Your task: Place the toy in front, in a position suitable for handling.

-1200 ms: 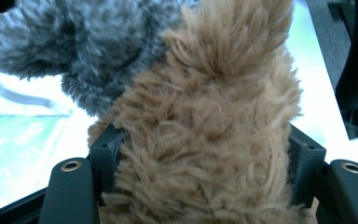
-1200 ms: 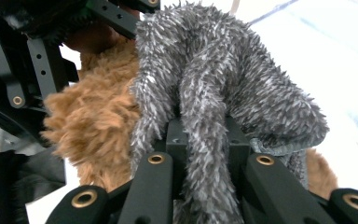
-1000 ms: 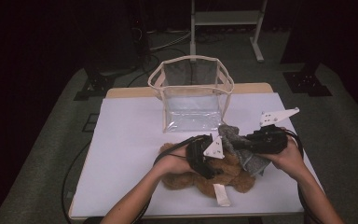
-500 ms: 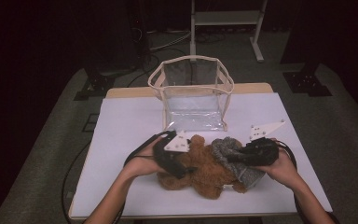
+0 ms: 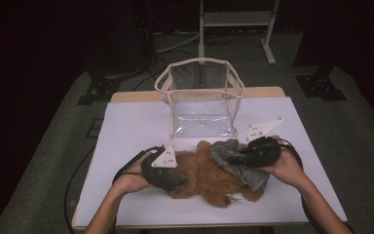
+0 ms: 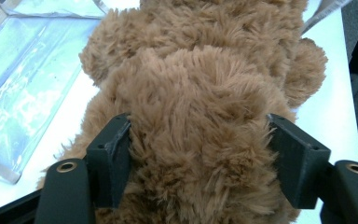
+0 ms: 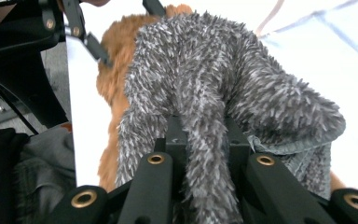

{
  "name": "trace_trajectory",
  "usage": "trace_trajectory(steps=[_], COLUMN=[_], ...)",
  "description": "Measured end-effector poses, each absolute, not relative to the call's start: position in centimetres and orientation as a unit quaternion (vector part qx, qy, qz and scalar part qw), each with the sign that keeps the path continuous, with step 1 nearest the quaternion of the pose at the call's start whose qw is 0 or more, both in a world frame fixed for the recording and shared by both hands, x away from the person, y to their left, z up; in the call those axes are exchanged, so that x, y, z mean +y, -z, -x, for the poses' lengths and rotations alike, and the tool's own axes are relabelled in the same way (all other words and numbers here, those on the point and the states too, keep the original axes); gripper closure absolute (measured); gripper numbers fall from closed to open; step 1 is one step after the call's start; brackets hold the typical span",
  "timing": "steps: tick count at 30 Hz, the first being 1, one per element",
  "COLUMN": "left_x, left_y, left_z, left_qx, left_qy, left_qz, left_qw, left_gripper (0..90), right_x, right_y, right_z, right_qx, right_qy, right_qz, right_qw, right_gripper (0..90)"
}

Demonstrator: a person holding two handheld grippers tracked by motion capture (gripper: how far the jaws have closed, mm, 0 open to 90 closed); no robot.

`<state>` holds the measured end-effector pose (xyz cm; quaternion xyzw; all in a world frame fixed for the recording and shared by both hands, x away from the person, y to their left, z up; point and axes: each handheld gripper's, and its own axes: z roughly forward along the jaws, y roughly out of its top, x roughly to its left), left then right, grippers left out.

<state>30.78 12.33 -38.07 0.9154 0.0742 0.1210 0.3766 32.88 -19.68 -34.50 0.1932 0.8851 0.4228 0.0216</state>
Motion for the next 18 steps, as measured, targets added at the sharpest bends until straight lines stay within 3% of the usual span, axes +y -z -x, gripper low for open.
trace_trajectory(steps=[8,18], left_x=[12.0,12.0], left_y=[38.2,38.5], left_z=[-30.4,-30.3], left_qx=[0.057,0.053], left_qy=[-0.125,-0.118], left_qz=[-0.917,-0.908], left_qw=[0.374,0.400], left_gripper=[31.8,32.4], right_x=[-14.4,-20.2], right_y=[35.3,36.4], right_z=[-36.1,-36.9], right_qx=[0.899,0.875], right_qy=[-0.403,-0.422], right_qz=[-0.172,-0.239], right_qw=[0.010,0.015], right_gripper=[76.6,76.7])
